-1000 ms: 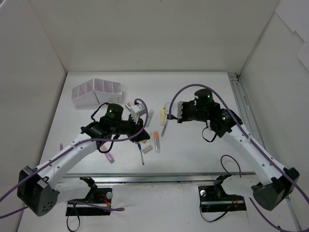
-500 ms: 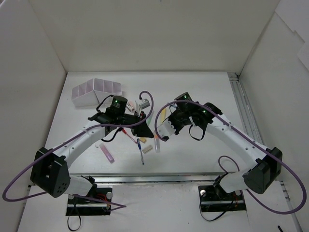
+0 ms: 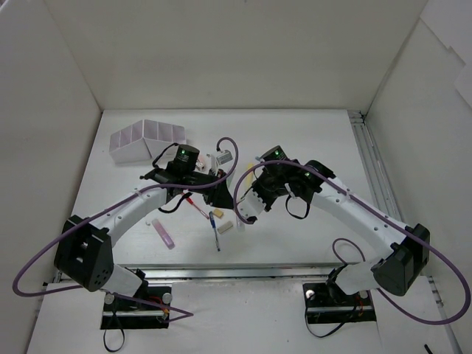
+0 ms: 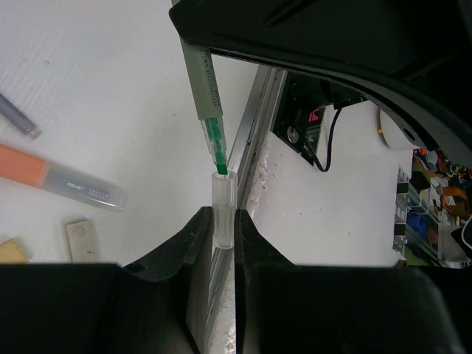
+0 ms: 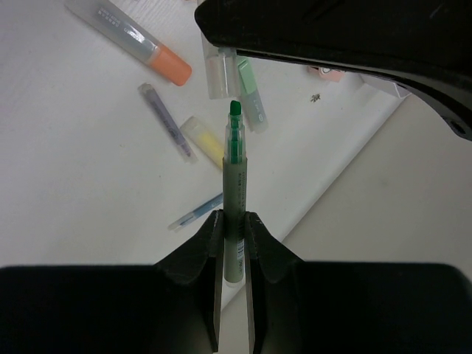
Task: Sort the stationery into containers
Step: Close the pen cap on the pen.
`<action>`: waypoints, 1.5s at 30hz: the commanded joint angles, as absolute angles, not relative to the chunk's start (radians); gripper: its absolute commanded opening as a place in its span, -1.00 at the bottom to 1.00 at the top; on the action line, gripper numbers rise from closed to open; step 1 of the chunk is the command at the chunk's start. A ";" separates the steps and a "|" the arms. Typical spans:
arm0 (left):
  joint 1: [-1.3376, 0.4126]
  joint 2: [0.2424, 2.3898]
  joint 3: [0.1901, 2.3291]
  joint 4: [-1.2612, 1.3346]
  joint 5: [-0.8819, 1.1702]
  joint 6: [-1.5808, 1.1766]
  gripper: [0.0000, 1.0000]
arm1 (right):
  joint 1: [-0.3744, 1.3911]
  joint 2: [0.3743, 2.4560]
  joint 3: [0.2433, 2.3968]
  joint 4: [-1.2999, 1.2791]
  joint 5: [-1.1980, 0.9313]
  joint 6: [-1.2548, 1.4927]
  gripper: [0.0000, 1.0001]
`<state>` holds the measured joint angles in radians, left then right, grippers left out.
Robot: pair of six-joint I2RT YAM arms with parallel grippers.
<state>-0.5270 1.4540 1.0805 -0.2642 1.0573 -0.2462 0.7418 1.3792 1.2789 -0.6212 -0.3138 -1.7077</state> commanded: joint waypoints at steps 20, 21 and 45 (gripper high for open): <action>-0.518 1.428 1.129 -0.232 1.078 -0.235 -1.00 | 0.807 1.342 1.243 -0.638 -0.253 -1.758 -1.00; -0.518 1.427 1.127 -0.230 1.080 -0.235 -1.00 | 0.810 1.347 1.244 -0.638 -0.258 -1.758 -1.00; -0.518 1.522 1.232 -0.152 1.065 -0.321 -1.00 | 0.925 1.413 1.223 -0.637 -0.267 -1.802 -1.00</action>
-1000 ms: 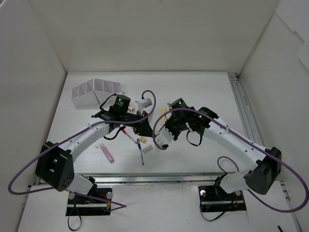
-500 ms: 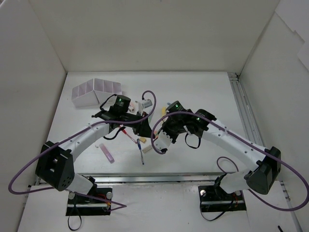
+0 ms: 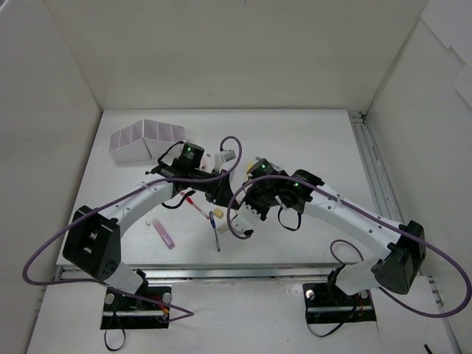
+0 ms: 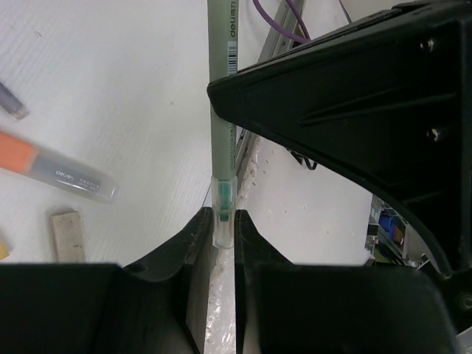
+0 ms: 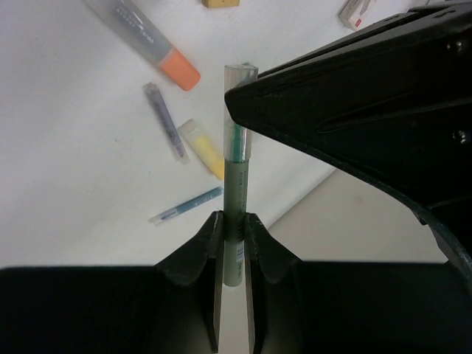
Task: Sort the stationery into containers
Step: Close the pen cap on the pen.
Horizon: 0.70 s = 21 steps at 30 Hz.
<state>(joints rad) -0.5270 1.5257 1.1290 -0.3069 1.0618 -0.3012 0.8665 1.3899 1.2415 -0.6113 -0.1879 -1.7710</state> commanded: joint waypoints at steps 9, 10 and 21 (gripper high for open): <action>-0.486 1.514 1.195 0.113 1.040 -0.414 -1.00 | 0.959 1.388 1.184 -0.640 -0.379 -1.807 -1.00; -0.474 1.513 1.193 0.180 1.046 -0.423 -1.00 | 0.965 1.385 1.184 -0.643 -0.400 -1.804 -1.00; -0.465 1.664 1.373 0.348 1.195 -0.495 -1.00 | 0.979 1.396 1.232 -0.759 -0.601 -1.845 -1.00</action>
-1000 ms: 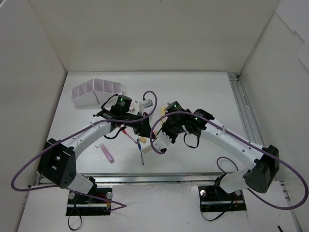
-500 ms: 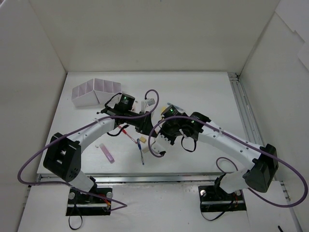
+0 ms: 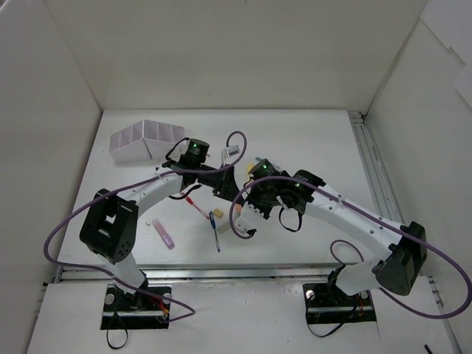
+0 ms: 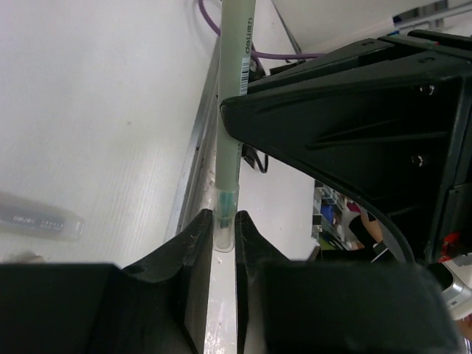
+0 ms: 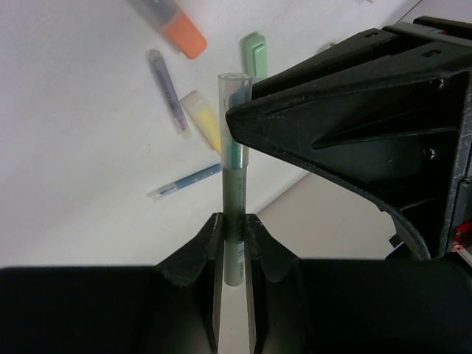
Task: Sort the stationery into containers
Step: Close the pen cap on the pen, then place the pen in the storage box.
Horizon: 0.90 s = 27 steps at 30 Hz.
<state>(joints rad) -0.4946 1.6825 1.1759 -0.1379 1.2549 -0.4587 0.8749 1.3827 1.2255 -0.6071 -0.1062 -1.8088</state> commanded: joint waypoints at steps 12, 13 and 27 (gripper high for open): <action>-0.465 1.588 1.398 0.163 1.151 -0.359 -0.35 | 0.948 1.422 1.315 -0.793 -0.626 -1.732 -1.00; -0.465 1.547 1.384 0.134 1.134 -0.348 -0.08 | 0.922 1.422 1.328 -0.785 -0.627 -1.720 -1.00; -0.400 1.073 1.171 -0.057 0.648 -0.215 0.99 | 0.631 1.456 1.434 -0.651 -0.958 -1.432 -1.00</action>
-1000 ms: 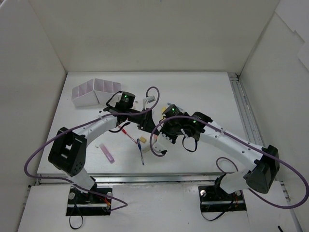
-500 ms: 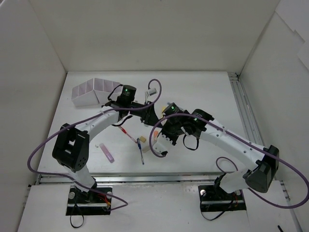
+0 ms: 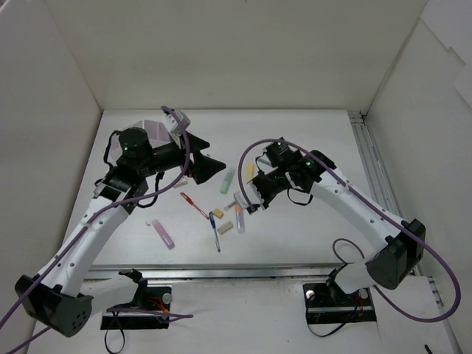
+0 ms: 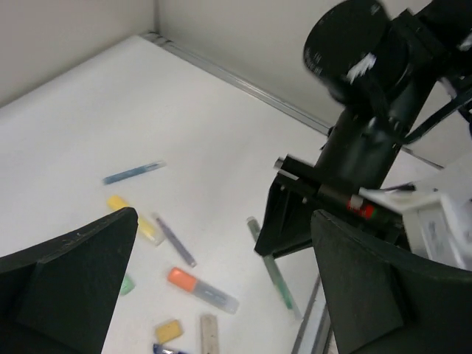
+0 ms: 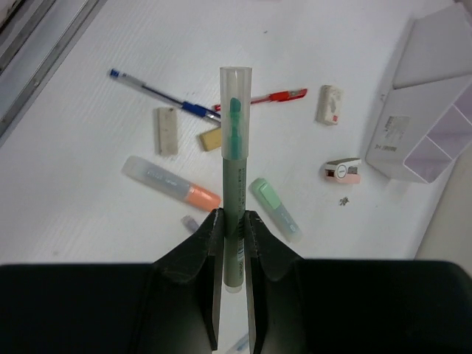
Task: Sort the stationery into containers
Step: Place the pen in the storage box.
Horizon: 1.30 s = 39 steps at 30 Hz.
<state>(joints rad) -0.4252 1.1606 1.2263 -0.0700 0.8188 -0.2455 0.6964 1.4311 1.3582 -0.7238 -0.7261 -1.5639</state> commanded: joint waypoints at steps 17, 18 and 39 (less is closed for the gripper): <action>-0.400 0.953 0.930 0.242 0.396 -0.371 0.99 | 0.684 1.436 1.169 0.589 -0.500 0.159 -1.00; -0.400 0.960 0.927 0.264 0.390 -0.380 0.99 | 0.695 1.428 1.143 0.604 -0.482 0.175 -1.00; -0.391 1.106 0.945 0.376 0.469 -0.443 -0.88 | 0.769 1.397 1.063 0.672 -0.428 0.144 -0.94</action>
